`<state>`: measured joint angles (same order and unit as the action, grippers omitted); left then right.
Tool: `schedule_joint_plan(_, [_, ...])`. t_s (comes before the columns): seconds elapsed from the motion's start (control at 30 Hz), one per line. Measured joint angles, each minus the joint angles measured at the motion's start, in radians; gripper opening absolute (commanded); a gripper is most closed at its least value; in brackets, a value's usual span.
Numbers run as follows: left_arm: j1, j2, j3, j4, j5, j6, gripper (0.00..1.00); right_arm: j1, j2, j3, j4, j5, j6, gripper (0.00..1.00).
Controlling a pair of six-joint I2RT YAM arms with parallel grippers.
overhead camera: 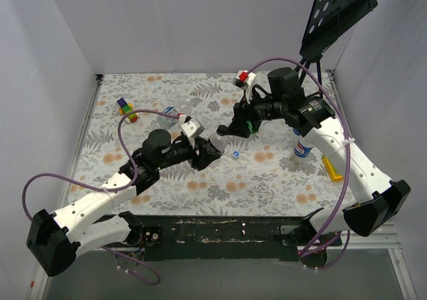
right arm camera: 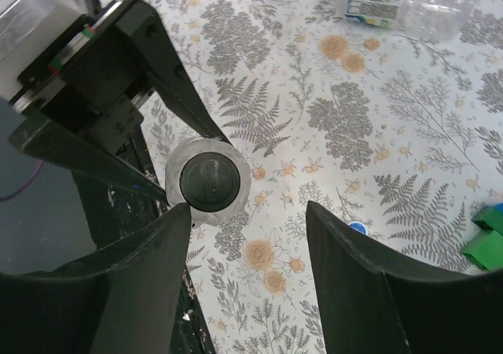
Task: Screw on the bottle caps
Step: Screw the bottle cap onto the plastic bottle.
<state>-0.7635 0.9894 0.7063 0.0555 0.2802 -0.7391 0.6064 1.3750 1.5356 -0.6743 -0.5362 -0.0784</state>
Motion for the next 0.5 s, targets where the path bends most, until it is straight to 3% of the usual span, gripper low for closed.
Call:
schedule_joint_plan(0.23, [0.068,0.005,0.0,0.023,0.281,-0.027,0.0,-0.031,-0.001,0.017,-0.056,-0.198,-0.13,0.65])
schedule_joint_plan(0.5, [0.075,0.023,0.014,0.066,0.452,-0.028,0.0,-0.035,-0.001,0.053,-0.125,-0.374,-0.251,0.58])
